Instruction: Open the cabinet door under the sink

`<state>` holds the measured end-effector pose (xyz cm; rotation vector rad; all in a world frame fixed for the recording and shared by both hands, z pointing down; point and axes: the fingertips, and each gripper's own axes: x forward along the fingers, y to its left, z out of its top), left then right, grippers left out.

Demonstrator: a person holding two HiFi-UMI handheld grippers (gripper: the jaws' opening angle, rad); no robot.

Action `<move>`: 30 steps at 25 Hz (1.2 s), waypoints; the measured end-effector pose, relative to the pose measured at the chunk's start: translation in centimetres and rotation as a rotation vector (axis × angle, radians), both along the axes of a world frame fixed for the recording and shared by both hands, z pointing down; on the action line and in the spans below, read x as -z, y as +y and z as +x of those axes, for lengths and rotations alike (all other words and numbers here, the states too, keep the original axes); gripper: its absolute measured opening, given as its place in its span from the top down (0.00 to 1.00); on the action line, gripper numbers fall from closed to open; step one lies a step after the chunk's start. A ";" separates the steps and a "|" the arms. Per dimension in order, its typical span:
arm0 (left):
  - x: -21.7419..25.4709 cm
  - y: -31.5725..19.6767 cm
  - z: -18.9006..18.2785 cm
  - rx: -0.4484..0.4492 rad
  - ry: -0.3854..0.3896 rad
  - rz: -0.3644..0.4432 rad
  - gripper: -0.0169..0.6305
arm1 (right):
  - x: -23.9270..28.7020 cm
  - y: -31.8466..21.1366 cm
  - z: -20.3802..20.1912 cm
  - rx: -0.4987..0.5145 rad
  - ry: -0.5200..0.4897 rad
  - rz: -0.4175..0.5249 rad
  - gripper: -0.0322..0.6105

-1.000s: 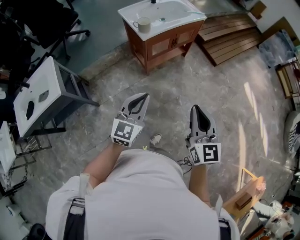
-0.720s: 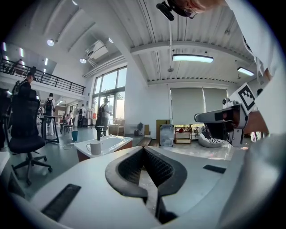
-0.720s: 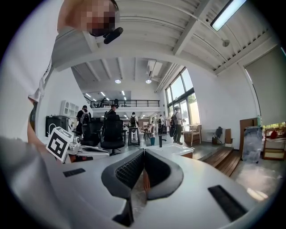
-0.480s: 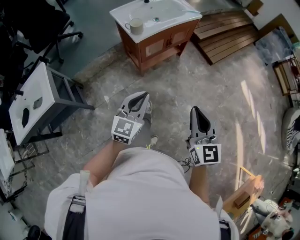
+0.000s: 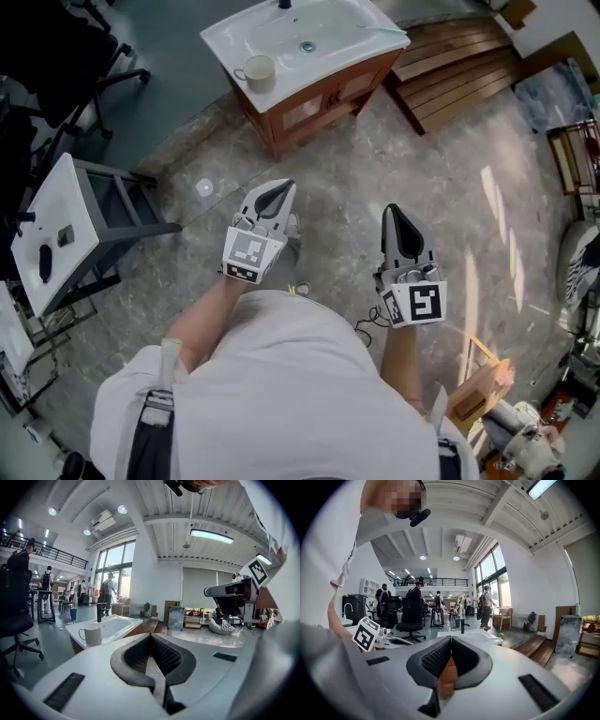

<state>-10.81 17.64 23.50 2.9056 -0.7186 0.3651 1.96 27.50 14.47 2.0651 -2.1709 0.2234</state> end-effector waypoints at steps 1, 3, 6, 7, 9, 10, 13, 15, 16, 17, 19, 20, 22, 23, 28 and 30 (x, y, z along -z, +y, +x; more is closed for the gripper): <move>-0.3 -1.6 0.7 -0.006 -0.001 -0.004 0.96 | 0.2 -1.7 0.5 0.006 0.012 -0.002 0.90; -0.7 -4.8 2.3 -0.018 0.005 -0.011 0.96 | 0.6 -4.9 1.9 0.002 0.033 -0.003 0.90; -0.7 -9.0 4.6 -0.037 0.029 -0.009 0.96 | 1.3 -9.0 4.2 -0.020 0.064 -0.007 0.90; -0.8 -10.2 5.2 -0.045 0.032 -0.010 0.96 | 1.5 -10.1 4.6 -0.028 0.072 -0.008 0.90; -0.9 -12.2 6.0 -0.055 0.033 -0.015 0.96 | 1.9 -11.7 5.2 -0.040 0.070 -0.007 0.90; -0.9 -13.0 6.4 -0.055 0.036 -0.018 0.96 | 2.0 -12.3 5.4 -0.044 0.069 -0.010 0.90; -0.7 -14.6 7.3 -0.061 0.041 -0.024 0.96 | 2.2 -13.3 6.1 -0.056 0.073 -0.027 0.90; -0.7 -15.2 7.8 -0.068 0.035 -0.028 0.96 | 2.5 -13.7 6.7 -0.068 0.072 -0.024 0.90; -0.7 -15.5 8.1 -0.071 0.033 -0.029 0.96 | 2.7 -14.0 7.1 -0.072 0.073 -0.020 0.90; -0.7 -15.7 8.5 -0.075 0.031 -0.028 0.96 | 2.9 -14.3 7.5 -0.076 0.074 -0.016 0.90; -0.8 -16.1 9.2 -0.082 0.027 -0.024 0.96 | 3.1 -14.9 8.2 -0.081 0.074 -0.008 0.90; -0.7 -16.3 9.6 -0.085 0.025 -0.020 0.96 | 3.2 -15.1 8.6 -0.081 0.074 -0.004 0.90; -0.6 -16.8 10.4 -0.081 0.023 -0.008 0.96 | 3.3 -15.8 9.4 -0.074 0.074 0.006 0.90; -0.4 -17.0 10.7 -0.074 0.022 -0.002 0.96 | 3.3 -16.1 9.9 -0.067 0.073 0.011 0.90; 0.4 -18.0 13.0 -0.017 0.019 0.016 0.96 | 3.5 -17.7 13.1 -0.020 0.053 0.029 0.90; 0.8 -18.4 14.5 0.014 0.023 0.012 0.96 | 3.9 -18.8 14.9 0.008 0.044 0.042 0.90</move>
